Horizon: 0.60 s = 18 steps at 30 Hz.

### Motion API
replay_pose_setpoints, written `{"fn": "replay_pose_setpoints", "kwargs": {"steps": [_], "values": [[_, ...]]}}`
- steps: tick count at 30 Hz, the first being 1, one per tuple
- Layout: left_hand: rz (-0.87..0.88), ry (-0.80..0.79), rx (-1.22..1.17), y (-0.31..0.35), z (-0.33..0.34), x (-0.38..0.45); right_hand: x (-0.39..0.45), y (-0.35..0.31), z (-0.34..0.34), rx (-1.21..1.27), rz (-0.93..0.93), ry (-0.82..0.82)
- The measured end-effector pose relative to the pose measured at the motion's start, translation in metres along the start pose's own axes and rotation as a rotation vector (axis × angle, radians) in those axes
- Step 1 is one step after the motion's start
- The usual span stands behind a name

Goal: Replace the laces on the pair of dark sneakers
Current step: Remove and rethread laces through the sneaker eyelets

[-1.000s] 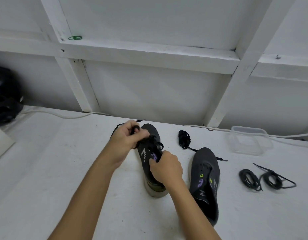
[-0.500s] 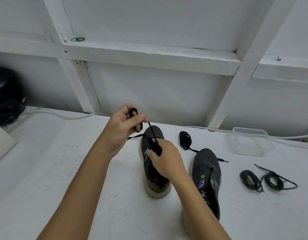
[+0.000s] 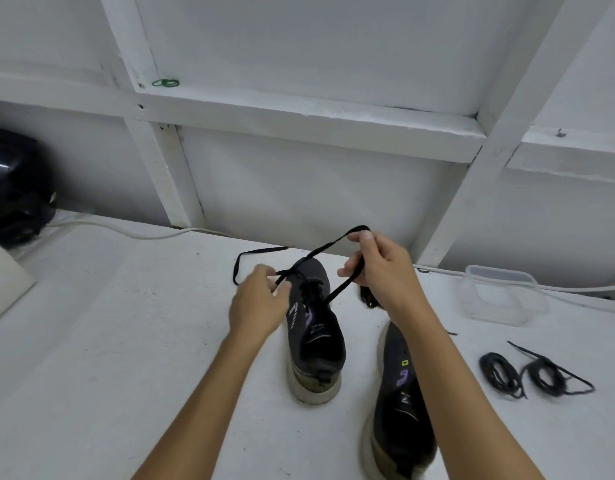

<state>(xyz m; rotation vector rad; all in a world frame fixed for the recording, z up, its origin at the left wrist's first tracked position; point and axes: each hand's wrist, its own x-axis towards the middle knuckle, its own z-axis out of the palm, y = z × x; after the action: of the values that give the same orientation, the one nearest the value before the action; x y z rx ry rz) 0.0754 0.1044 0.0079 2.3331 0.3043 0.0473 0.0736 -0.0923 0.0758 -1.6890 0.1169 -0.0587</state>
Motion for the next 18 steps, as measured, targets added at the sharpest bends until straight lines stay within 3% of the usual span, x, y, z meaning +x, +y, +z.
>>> {"fn": "replay_pose_setpoints", "kwargs": {"steps": [6, 10, 14, 16, 18], "values": [[-0.082, -0.164, -0.026, 0.022, 0.024, 0.0, 0.003, -0.006, -0.002, 0.136, -0.045, 0.045], [-0.087, -0.158, -0.004, 0.026, 0.028, 0.008, 0.01, -0.005, -0.001, 0.164, -0.035, 0.048], [-0.132, -0.222, -0.359, 0.033, 0.02, 0.01, 0.017, 0.001, -0.002, 0.078, 0.026, 0.097], [-0.161, -0.267, -0.572, 0.04, 0.009, 0.01, 0.018, 0.005, -0.003, -0.092, 0.086, 0.065], [-0.073, -0.247, -0.635, 0.045, -0.006, 0.013, 0.02, 0.008, -0.002, -0.267, 0.123, -0.017]]}}
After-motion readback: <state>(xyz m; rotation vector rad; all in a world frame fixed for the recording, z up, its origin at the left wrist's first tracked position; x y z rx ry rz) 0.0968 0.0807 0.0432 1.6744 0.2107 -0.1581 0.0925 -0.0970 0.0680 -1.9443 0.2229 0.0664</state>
